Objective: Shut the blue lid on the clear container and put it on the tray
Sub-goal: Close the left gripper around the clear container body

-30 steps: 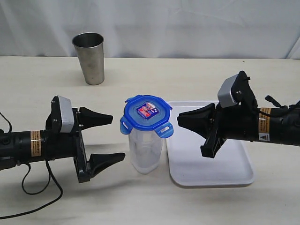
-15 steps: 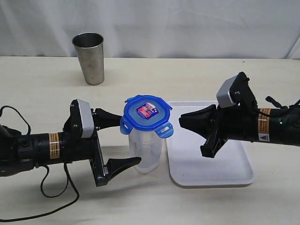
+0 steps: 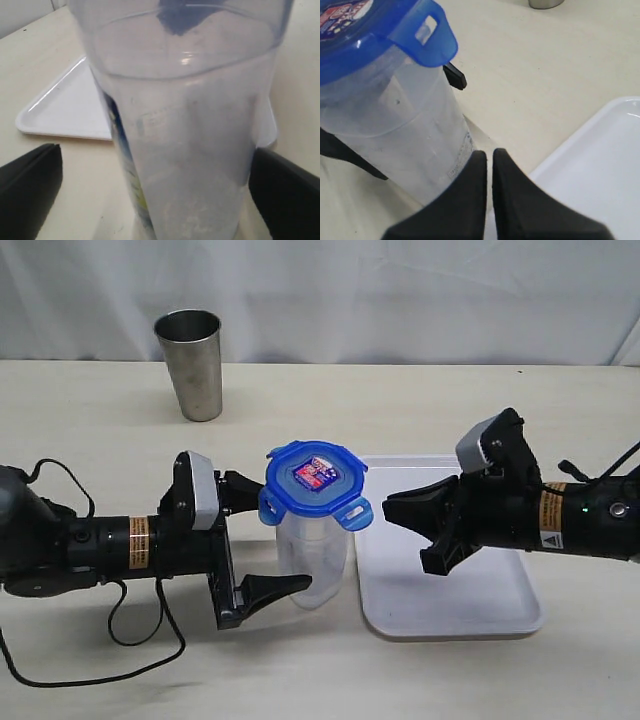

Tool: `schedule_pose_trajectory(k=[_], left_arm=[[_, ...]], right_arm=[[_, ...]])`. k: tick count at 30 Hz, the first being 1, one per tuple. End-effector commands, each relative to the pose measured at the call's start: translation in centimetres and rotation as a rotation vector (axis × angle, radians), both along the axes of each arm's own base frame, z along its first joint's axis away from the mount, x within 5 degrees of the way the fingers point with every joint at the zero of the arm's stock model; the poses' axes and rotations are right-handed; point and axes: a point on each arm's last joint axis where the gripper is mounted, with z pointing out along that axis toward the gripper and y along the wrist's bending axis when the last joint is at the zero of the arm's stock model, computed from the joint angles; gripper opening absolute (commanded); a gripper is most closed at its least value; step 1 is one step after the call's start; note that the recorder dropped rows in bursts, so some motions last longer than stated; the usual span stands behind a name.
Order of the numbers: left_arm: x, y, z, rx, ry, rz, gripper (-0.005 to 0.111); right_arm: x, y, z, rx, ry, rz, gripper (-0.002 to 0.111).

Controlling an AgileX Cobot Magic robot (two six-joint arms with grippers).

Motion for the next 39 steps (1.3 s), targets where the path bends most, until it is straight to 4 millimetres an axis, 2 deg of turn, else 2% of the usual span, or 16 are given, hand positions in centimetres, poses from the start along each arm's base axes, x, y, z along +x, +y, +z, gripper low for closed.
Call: schedule_pose_trajectory(k=[1,6,14,39], left_arm=[[0.4,-0.5,0.2,-0.032,0.002,-0.017,0.094],[0.8,-1.2,-0.7,-0.033,0.033,-0.050,0.094],[1.4,-2.8,-0.1,-0.039,-0.014,-0.092,0.094],[1.6,-2.8,0.2,-0.063,-0.023,-0.087,0.094]], right_arm=[[0.0,0.2,0.1,0.031,-0.014,0.014,0.005],[0.0,0.2,0.1,0.031,-0.014,0.014,0.005],[0.0,0.2,0.1,0.031,-0.014,0.014,0.005],[0.0,0.2,0.1,0.028,-0.019,0.017,0.005]])
